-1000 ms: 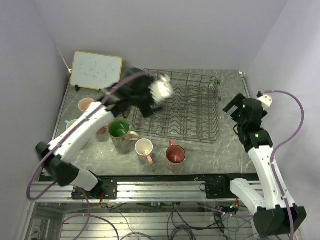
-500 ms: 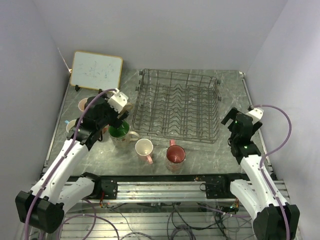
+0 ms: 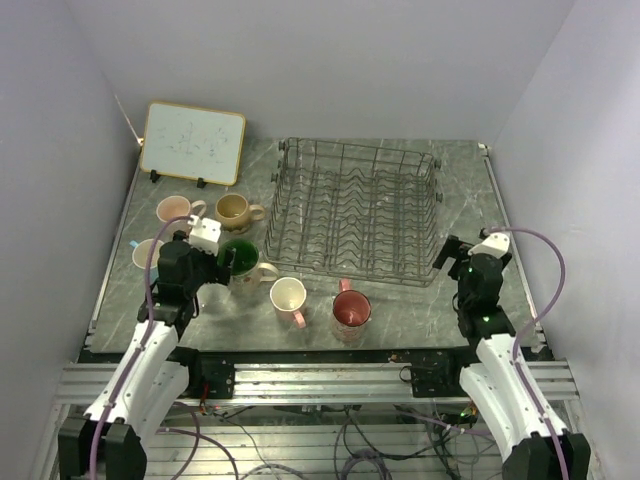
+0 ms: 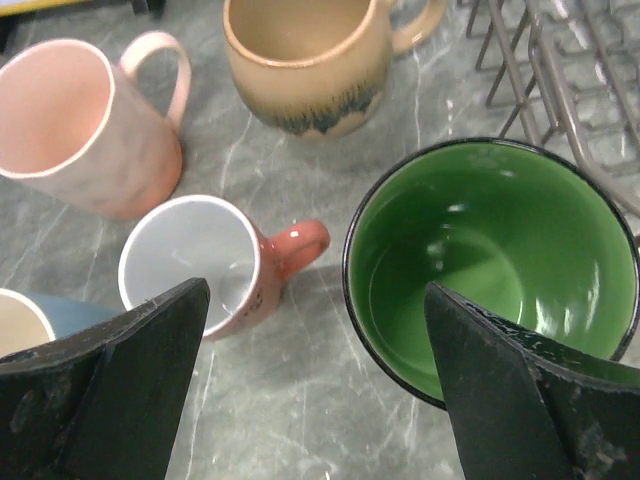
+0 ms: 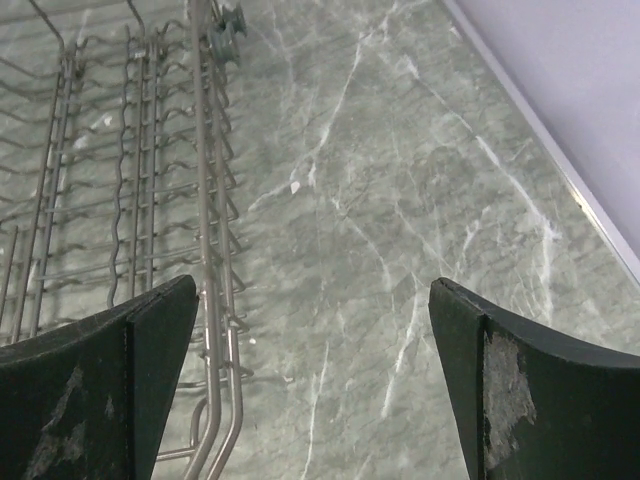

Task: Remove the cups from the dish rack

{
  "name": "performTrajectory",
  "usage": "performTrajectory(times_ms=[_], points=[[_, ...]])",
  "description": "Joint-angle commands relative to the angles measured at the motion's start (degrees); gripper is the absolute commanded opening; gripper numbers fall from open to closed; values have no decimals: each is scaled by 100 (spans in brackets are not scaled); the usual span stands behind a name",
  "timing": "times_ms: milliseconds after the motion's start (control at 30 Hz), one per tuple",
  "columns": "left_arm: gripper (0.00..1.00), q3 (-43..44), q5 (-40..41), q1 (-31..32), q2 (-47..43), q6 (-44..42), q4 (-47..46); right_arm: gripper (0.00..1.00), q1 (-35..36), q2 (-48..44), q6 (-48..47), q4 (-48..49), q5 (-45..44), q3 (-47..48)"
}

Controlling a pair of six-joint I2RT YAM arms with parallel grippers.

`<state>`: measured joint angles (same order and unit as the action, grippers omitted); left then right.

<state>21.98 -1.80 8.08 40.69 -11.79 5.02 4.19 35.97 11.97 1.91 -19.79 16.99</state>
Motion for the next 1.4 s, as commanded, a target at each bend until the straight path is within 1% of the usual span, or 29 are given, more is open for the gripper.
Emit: performTrajectory(times_ms=[0,33,67,133,167,300,367,400,433,500,567,600,667,700,733,767,800,867,967,1000,1100,1267,1367], points=[[99,-412,-821,-383,-124,492,-1142,100,-29,-552,87,399,-380,-370],[99,-377,-928,-419,-106,449,-997,100,-24,-657,214,342,-614,-447],[99,-420,-828,-435,-87,502,-1011,100,-26,-743,349,292,-774,-527],[99,-675,-375,-463,-238,772,-1238,100,-25,-901,256,297,-734,-681],[99,-841,-338,-483,-470,801,-1314,100,-29,-971,184,356,-671,-761],[100,-1295,-606,-509,-1307,692,-1304,100,-31,-1108,-139,516,-583,-927],[95,-1484,-341,-511,-1552,798,-1382,100,-17,-1099,-94,413,-735,-989],[89,-1606,-150,-507,-1651,876,-1471,100,-27,-1116,-113,462,-768,-1080],[83,-1736,47,-515,-1745,964,-1570,100,-18,-1177,-139,498,-745,-1187],[76,-1913,335,-512,-1873,1058,-1659,100,-20,-1297,-312,687,-493,-1363],[75,-1964,401,-515,-1884,1087,-1691,100,-23,-1338,-354,877,-474,-1503],[76,-1956,391,-508,-1847,1084,-1715,100,-24,-1319,-285,957,-687,-1558],[74,-1917,279,-515,-1636,1042,-1810,100,-23,-1196,-126,1088,-934,-1610],[73,-1899,246,-510,-1516,1031,-1870,100,-24,-1067,-102,1122,-903,-1594],[73,-1879,270,-512,-1400,1045,-1923,100,-23,-925,-118,1270,-843,-1610],[90,-1851,292,-513,-1304,1062,-1955,100,-23,-774,-186,1405,-809,-1627],[99,-1850,299,-511,-1297,1069,-1951,100,-18,-639,-266,1522,-685,-1640],[97,-1880,310,-509,-1390,1069,-1919,100,9,-609,-532,1788,-222,-1757],[97,-1856,318,-504,-1288,1073,-1958,100,57,-1084,-888,2008,435,-2137],[97,-1847,316,-504,-1270,1074,-1960,100,65,-1094,-920,2011,481,-2168],[97,-1855,320,-513,-1357,1074,-1927,100,61,-694,-922,2099,545,-2061],[97,-1860,330,-511,-1369,1074,-1917,100,56,-1188,-917,1875,551,-2146],[97,-1860,327,-509,-1371,1074,-1917,100,59,-978,-972,1962,650,-2096]])
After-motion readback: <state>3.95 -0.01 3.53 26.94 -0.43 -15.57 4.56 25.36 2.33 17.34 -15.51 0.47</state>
